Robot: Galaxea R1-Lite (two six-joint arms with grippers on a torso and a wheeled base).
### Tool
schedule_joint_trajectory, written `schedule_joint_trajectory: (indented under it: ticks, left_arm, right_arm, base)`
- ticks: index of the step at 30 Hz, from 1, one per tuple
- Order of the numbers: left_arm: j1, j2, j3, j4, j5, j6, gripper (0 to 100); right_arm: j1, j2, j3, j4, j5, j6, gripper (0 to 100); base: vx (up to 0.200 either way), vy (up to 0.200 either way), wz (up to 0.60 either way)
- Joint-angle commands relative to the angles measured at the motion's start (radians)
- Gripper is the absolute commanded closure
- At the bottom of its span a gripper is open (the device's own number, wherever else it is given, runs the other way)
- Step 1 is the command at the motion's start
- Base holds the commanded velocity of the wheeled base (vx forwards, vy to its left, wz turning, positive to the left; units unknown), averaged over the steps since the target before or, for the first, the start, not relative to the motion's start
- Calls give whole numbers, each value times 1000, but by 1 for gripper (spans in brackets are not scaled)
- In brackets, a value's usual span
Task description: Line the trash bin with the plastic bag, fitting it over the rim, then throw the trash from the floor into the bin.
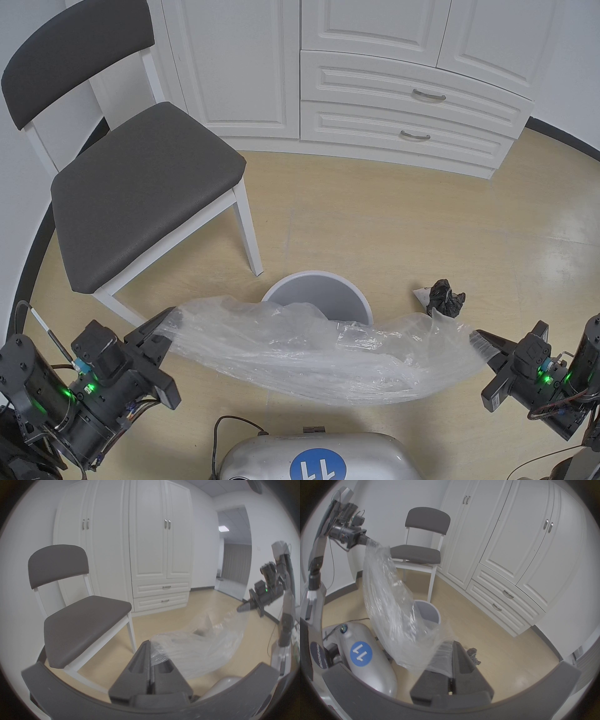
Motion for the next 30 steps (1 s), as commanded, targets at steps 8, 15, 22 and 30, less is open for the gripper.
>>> schedule_joint_trajectory:
  ticks: [8,15,22,30]
  left_arm:
    - [-128,290,-205,-121,180,-225,100]
    - [-122,384,-328,-119,191,-375,100]
    - [-114,410,-388,-119,188,-471,100]
    - [-71,517,-434,-121,183,-542,100]
  right_arm:
    - [153,177,-99,-97,1,232,100]
    - [179,413,-147,-413,1,341,100]
    - [179,634,-178,-620,9,343,100]
    - [168,713,-251,-620,37,432,100]
  base:
    - [0,0,0]
    - [0,0,0]
    - [0,0,0]
    - [0,0,0]
